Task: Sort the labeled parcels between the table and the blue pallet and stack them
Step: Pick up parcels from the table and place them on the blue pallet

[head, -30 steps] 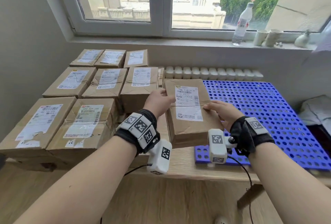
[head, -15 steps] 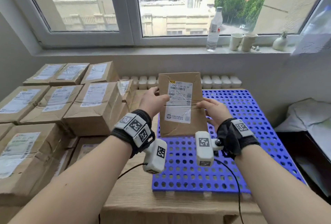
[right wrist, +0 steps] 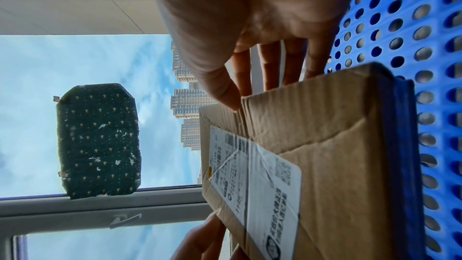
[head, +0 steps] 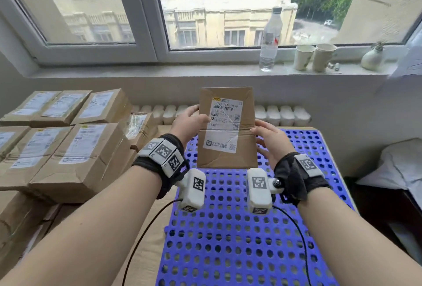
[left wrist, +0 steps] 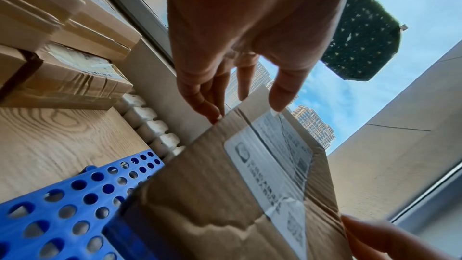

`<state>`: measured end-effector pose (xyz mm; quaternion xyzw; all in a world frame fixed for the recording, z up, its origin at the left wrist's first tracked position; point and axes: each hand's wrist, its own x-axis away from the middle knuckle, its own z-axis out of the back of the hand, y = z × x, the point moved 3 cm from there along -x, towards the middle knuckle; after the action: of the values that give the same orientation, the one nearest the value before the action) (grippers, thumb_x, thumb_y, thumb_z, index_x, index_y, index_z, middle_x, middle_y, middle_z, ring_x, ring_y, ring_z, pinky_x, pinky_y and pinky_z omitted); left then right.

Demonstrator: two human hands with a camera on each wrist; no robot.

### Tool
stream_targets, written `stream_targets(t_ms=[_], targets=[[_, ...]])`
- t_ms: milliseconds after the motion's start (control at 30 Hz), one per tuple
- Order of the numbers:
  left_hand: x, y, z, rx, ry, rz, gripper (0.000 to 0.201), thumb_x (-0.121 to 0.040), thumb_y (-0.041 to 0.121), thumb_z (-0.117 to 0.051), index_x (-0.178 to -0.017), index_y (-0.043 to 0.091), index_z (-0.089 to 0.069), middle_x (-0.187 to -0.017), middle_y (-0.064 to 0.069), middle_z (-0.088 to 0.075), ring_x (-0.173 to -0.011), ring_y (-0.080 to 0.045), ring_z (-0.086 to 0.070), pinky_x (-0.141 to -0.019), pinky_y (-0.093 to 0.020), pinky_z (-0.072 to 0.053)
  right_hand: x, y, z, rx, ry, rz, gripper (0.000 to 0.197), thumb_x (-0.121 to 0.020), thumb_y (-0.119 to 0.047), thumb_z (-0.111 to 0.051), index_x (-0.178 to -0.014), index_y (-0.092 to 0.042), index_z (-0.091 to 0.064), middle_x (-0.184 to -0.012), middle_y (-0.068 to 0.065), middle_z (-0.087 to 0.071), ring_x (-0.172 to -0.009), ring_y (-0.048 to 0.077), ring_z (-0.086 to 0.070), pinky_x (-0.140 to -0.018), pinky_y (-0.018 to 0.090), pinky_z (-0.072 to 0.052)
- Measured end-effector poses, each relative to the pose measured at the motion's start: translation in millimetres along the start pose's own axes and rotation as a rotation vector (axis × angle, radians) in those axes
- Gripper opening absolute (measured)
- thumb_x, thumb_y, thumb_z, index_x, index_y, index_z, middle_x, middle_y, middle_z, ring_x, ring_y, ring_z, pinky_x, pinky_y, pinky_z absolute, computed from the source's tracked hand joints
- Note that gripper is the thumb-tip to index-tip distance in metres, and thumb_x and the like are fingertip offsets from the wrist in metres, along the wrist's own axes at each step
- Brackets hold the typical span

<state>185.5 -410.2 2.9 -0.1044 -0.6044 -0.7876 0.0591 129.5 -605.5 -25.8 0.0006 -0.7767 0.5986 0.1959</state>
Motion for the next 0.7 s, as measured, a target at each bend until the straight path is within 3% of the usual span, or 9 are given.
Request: stream_targets(t_ms=[67, 167, 333, 467, 700], targets=[[-17, -2, -1, 0.029, -0.02, 0.007, 0.061, -0.079, 0.016, -0.062, -0.138, 0.021, -0.049, -0.12, -0.004, -0.066, -0.104, -0.019, -0.064, -0.085, -0.034, -0.053, -17, 1, -1, 0.006, 0.01, -0.005, 0.033, -0.091, -0.004, -0.053, -0.12, -0.015, -0.061, -0.089, -0.003, -0.065, -0.074, 0.011, -0.058, -0.066, 0.022, -0.048], [-45, -12, -4, 0.055, -0.062, 0.025, 0.052, -0.085, 0.009, -0.057, -0.136, 0.017, -0.05, -0.121, -0.005, -0.066, -0.1, -0.017, -0.065, -0.074, -0.028, -0.051, -42, 7, -4, 0.037, 0.028, -0.037, 0.034, -0.09, -0.006, -0.054, -0.122, -0.015, -0.062, -0.09, -0.003, -0.066, -0.074, 0.01, -0.06, -0.065, 0.022, -0.047], [-86, -38, -6, 0.053, -0.079, 0.078, 0.048, -0.087, 0.0, -0.056, -0.133, 0.011, -0.052, -0.118, -0.007, -0.066, -0.096, -0.017, -0.062, -0.082, -0.03, -0.051, -83, 28, -12, 0.067, 0.033, -0.12, 0.039, -0.091, -0.004, -0.053, -0.128, -0.013, -0.058, -0.093, 0.0, -0.065, -0.075, 0.012, -0.058, -0.064, 0.023, -0.046], [-109, -60, -4, 0.009, -0.068, 0.161, 0.058, -0.083, 0.01, -0.063, -0.138, 0.017, -0.048, -0.12, -0.007, -0.064, -0.107, -0.023, -0.062, -0.097, -0.043, -0.049, -104, 47, -21, 0.071, 0.031, -0.201, 0.04, -0.09, 0.003, -0.053, -0.128, -0.01, -0.057, -0.089, 0.001, -0.066, -0.073, 0.011, -0.06, -0.056, 0.018, -0.049], [-127, -77, -9, -0.025, -0.102, 0.185, 0.052, -0.086, 0.009, -0.062, -0.135, 0.017, -0.051, -0.122, -0.004, -0.063, -0.106, -0.019, -0.06, -0.09, -0.033, -0.047, -124, 67, -18, 0.105, 0.066, -0.265, 0.043, -0.087, 0.003, -0.059, -0.128, -0.01, -0.056, -0.092, 0.002, -0.067, -0.08, 0.013, -0.063, -0.066, 0.024, -0.047]])
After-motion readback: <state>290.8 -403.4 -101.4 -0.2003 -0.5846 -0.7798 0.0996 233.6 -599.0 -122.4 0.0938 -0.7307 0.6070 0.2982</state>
